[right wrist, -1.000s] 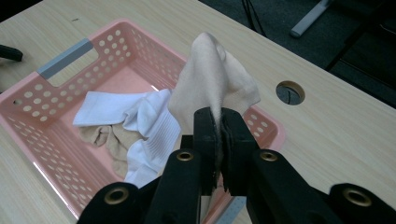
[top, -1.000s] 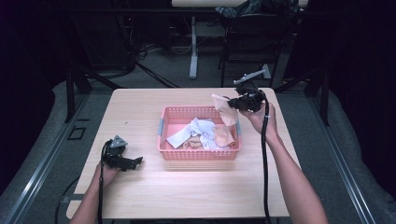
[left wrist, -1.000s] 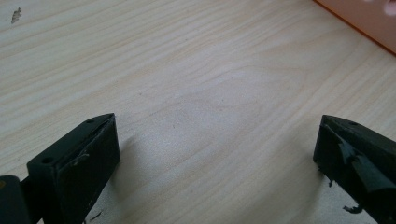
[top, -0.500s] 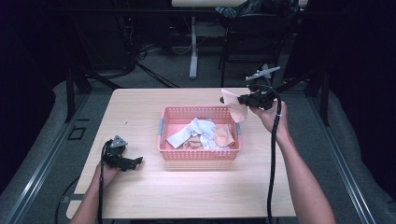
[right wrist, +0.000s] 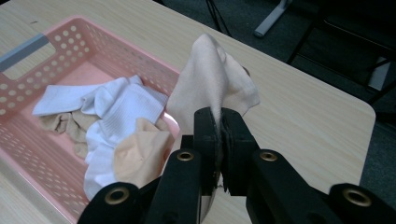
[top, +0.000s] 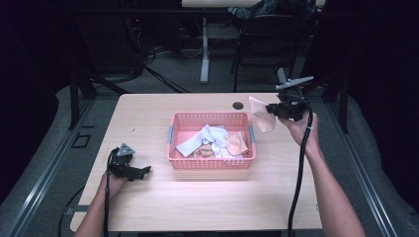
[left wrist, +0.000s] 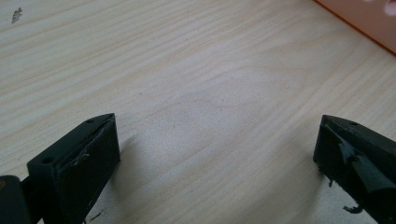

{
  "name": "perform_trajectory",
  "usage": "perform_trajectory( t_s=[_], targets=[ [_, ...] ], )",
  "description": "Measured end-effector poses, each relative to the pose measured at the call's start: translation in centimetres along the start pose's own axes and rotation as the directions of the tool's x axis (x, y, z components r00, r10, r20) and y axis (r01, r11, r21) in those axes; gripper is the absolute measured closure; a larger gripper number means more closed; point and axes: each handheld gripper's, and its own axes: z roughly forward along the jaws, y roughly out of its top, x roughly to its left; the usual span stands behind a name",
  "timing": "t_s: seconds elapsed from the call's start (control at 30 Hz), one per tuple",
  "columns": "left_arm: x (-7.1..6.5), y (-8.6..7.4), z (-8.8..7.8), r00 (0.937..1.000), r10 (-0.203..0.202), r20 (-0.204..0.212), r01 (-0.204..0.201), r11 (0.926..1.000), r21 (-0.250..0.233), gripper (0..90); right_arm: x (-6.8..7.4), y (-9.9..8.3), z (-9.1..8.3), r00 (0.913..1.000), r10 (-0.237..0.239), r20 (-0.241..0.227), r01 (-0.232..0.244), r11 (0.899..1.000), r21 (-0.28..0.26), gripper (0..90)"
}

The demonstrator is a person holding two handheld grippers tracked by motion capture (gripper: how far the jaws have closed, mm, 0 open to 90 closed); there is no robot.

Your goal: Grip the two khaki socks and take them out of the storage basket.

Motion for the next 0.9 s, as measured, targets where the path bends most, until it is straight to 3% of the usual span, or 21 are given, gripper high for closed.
perform_trajectory(
  t_s=[0.63,0.9],
  targets=[
    [0.0,0.0,0.0,1.0,-0.001,-0.002,0.001,1.0,0.0,0.2,-2.4,-3.4,-0.1,0.9972,0.062,0.042,-0.061,0.998,-0.021,85.5],
    [0.0,0.0,0.0,1.0,0.0,0.0,0.0,1.0,0.0,0.2,-3.1,-4.4,0.4,0.9949,0.074,0.069,-0.075,0.997,0.007,85.5]
  ],
)
